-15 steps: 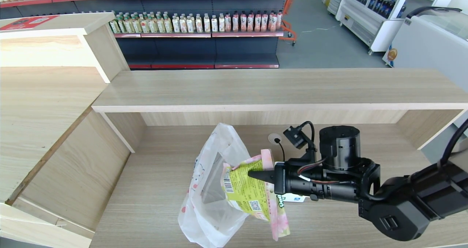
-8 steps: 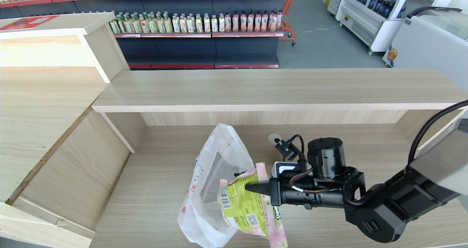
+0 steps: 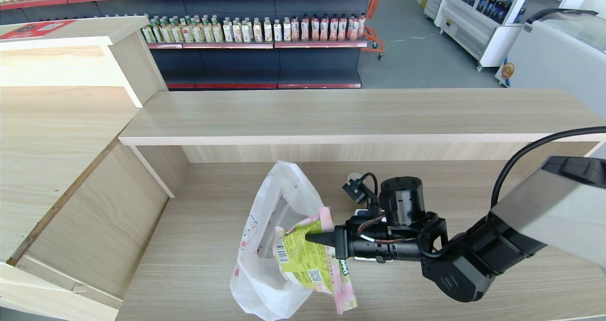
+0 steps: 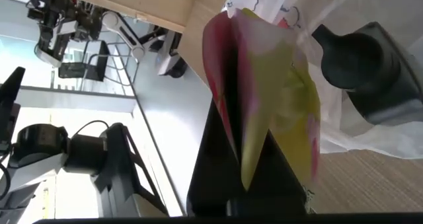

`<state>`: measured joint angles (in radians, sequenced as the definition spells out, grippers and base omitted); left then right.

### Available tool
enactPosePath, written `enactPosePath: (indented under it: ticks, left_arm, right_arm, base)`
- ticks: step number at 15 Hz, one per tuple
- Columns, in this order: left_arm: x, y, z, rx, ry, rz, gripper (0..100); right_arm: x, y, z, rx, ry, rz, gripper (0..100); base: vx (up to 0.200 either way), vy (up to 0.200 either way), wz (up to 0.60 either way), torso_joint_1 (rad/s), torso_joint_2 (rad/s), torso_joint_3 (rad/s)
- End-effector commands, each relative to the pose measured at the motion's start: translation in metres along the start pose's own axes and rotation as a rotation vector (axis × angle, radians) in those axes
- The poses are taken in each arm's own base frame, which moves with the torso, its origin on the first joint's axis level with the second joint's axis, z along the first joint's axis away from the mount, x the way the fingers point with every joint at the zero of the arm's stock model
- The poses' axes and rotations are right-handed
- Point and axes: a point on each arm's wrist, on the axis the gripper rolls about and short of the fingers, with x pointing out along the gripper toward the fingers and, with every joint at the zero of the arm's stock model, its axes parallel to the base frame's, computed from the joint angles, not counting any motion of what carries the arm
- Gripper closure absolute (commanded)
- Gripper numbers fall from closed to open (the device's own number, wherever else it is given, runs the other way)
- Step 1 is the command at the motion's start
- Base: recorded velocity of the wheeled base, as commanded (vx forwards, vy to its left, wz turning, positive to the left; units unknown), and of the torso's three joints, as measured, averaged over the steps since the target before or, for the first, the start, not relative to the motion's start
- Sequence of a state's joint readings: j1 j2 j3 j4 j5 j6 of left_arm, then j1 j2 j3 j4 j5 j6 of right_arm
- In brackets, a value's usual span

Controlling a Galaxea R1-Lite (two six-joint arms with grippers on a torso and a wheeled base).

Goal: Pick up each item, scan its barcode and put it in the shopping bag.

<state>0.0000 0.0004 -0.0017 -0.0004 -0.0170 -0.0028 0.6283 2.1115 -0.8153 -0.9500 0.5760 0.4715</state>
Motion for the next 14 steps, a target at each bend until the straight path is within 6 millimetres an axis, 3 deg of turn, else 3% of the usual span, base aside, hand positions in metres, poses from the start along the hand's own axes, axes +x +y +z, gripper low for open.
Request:
enactPosePath:
  ticks: [1,6,13,14]
  left_arm:
    - [0.000,0.000,0.000,0.000,-0.001,0.000,0]
    - [0.000,0.000,0.000,0.000,-0.001,-0.001,0]
    - [0.000,0.000,0.000,0.000,0.000,-0.001,0]
    - [0.000,0.000,0.000,0.000,-0.001,-0.001,0]
  right_arm:
    - [0.005,-0.002,0.006,0.003,-0.013,0.015,100]
    - [0.013,-0.007,0.023,0.031,-0.054,0.040,100]
    - [0.023,-0.015,0.015,0.033,-0.032,0.034,100]
    - [0.023,-0.015,0.016,0.032,-0.033,0.034,0]
  base:
    - [0.000,0.000,0.00,0.000,0.00,0.000]
    - [0.000,0.000,0.00,0.000,0.00,0.000]
    - [0.000,0.000,0.00,0.000,0.00,0.000]
    - [0.000,0.000,0.00,0.000,0.00,0.000]
